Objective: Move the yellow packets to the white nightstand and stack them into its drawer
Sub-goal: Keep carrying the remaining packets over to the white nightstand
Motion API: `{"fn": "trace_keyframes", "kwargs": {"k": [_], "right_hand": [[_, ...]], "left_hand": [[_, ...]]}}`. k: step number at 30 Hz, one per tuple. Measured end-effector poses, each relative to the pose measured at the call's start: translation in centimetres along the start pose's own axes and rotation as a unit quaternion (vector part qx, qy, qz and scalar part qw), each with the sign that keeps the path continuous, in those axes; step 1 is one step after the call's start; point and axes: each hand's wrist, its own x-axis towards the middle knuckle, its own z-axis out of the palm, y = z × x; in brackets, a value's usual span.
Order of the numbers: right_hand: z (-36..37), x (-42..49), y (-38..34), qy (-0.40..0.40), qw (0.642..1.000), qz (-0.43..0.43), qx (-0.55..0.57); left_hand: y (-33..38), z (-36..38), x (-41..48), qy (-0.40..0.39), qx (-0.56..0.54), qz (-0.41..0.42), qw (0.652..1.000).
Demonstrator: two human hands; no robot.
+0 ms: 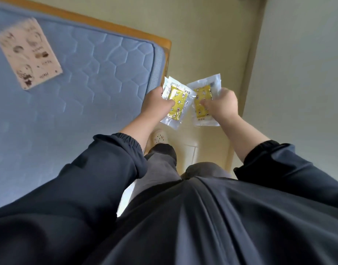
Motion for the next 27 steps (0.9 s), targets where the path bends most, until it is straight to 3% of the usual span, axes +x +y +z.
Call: {"fn": "trace_keyframes", "kwargs": {"k": [8, 17, 22, 27], "right_hand": [[-4.1, 7.9, -6.8, 0.011, 0.999, 0.006, 0.044], [-8.5, 23.9, -15.3, -0.051, 0.998, -0.029, 0.026], [-14.2, 35.8, -21.9, -0.107, 0.993, -0.046, -0.035], [-17.4, 43.3, -29.3, -0.140, 0.979, -0.103, -0.104]], "left_hand": [[7.6, -3.5, 9.0, -0.018, 0.029, 0.010, 0.999], [17.7, -4.6, 22.3, 0.029, 0.007, -0.042, 0.999], [26.0, -4.9, 29.9, 0.115, -0.121, -0.102, 0.981], [31.7, -5.5, 34.1, 0.138, -0.255, -0.157, 0.944]]}}
